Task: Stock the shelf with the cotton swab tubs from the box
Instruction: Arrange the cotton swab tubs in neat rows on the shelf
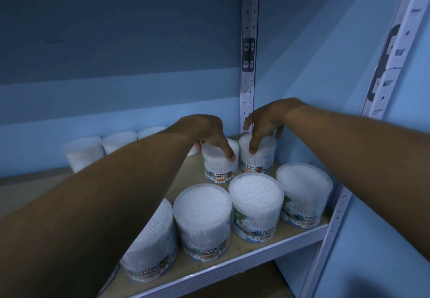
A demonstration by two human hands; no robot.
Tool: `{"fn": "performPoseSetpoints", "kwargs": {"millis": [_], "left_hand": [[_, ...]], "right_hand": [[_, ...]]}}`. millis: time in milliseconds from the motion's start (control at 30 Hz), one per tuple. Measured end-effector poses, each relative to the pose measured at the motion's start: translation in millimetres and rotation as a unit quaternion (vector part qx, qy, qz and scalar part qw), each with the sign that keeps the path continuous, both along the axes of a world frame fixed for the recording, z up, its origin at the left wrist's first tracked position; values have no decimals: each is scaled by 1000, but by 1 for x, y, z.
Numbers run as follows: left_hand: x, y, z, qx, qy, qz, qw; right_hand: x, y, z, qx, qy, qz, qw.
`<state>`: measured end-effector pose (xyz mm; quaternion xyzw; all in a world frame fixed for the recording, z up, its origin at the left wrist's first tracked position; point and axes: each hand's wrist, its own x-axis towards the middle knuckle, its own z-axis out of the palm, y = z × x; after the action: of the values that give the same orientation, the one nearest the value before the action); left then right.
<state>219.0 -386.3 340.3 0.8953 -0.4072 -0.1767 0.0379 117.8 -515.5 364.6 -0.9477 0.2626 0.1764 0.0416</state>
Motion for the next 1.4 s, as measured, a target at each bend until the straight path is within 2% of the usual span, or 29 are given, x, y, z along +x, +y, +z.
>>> {"fn": "performPoseSetpoints", "kwargs": {"millis": [433,567,800,1067,1400], "left_hand": [[-8,0,-5,-5,-15,17,1000],[-8,-1,-2,-11,5,7,1000],[-7,-3,-4,5,-12,-6,1000],[-10,-2,-4,2,-6,-7,1000],[-20,-2,-1,11,2,-14,1000]], "right_hand": [[3,-3,-1,49,-6,24,998],[3,0,0,12,-7,12,1000],[-1,5,-4,-11,-8,17,1000],[-7,1,-4,22,11,19,1000],[-15,3,-5,16,26,23,999]]}}
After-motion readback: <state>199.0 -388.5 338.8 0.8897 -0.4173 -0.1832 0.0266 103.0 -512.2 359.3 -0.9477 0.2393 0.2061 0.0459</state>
